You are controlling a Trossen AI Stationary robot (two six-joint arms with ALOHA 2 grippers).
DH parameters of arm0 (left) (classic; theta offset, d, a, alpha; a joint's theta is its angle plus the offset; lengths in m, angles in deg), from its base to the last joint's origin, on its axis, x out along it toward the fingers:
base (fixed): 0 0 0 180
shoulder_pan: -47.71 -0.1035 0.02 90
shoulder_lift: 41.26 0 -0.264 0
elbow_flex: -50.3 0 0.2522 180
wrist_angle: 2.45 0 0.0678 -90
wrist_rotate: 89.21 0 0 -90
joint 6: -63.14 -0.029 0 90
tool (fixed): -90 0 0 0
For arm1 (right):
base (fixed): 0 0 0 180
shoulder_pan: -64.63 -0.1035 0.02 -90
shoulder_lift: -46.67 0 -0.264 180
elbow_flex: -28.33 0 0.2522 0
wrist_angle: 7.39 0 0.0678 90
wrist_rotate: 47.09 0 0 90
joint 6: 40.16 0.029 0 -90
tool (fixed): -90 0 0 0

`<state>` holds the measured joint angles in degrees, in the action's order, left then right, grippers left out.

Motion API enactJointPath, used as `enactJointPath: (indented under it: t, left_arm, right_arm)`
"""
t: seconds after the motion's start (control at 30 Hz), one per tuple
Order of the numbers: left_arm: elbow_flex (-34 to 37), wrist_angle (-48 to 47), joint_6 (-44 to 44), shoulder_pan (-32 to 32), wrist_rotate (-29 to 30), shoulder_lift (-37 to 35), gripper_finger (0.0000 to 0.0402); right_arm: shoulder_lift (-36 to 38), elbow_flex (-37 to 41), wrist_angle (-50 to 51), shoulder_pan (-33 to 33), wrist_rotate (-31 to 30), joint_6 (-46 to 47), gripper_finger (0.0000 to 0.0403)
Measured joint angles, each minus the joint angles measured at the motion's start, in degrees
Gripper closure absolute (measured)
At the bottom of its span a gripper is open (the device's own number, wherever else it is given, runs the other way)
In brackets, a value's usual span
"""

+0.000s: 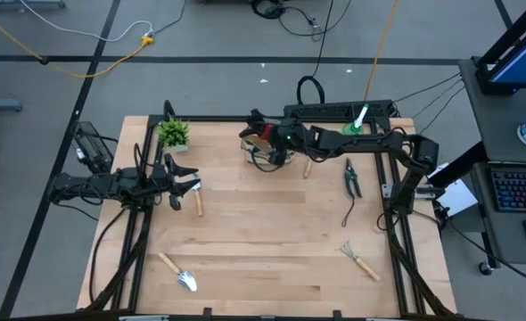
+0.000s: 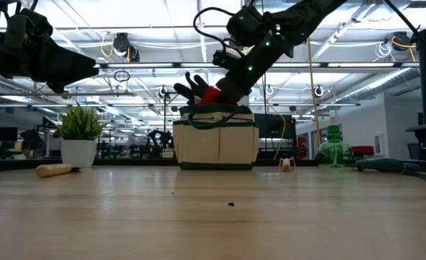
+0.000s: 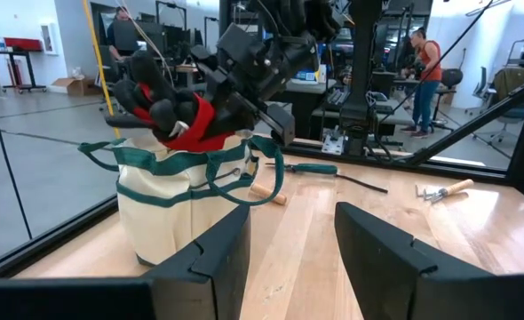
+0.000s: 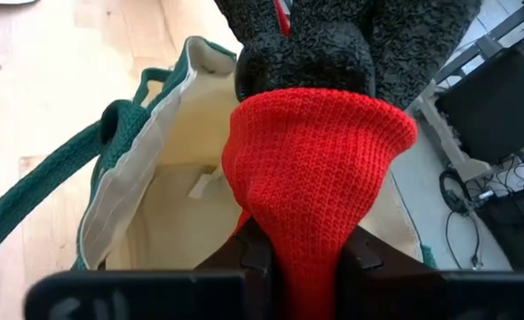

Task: Pick & Place Garden tools in Gardening bag
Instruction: Put the red gloves into the gardening bag

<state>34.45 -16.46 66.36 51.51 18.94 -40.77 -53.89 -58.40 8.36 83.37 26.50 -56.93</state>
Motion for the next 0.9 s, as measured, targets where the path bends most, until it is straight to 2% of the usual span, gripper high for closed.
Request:
enactJointPath:
  t: [0.2,0.6,0.77,0.9]
  left_arm:
    - [0.0,0.0,0.0,0.0,0.0,-0.02,0.0231]
    - [0.0,-0.26,-0.02,0.0,0.0,0.0,0.0231]
    - [-0.02,-0.31,-0.02,0.0,0.0,-0.02,0.0231]
    - [-0.02,-0.35,-0.02,0.0,0.0,0.0,0.0231]
  right_arm:
    - [0.0,0.0,0.87,0.0,-0.02,0.03,0.0323]
    - [0.0,0.0,3.0,-0.32,-0.32,-0.4,0.0322]
    - [0.0,0.0,3.08,-1.27,-3.24,-1.11,0.0322]
    - [0.0,0.0,3.1,-2.02,-3.32,-2.75,0.0321]
